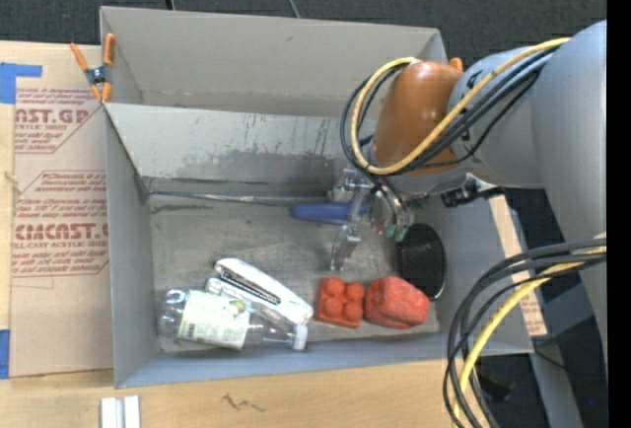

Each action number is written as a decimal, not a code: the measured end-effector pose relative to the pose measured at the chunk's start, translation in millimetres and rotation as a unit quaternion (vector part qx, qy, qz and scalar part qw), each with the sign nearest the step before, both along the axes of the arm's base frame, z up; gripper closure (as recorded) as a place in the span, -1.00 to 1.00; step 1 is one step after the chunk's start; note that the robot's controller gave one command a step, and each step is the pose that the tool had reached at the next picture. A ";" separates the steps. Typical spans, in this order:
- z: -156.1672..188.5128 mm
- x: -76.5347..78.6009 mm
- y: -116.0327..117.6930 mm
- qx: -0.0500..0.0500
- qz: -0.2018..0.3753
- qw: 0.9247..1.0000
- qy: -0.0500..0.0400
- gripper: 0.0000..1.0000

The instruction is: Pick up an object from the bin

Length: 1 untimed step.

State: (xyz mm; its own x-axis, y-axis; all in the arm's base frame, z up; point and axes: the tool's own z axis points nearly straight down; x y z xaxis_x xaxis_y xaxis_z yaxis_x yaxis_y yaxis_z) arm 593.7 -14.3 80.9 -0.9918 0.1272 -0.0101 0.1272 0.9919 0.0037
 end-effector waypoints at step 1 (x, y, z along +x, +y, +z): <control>-8.6 -1.0 -12.6 -0.002 0.104 0.995 0.003 -1.00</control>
Offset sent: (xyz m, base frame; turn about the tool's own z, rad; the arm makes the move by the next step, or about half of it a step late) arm -0.0196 -0.0236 -0.0109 0.0045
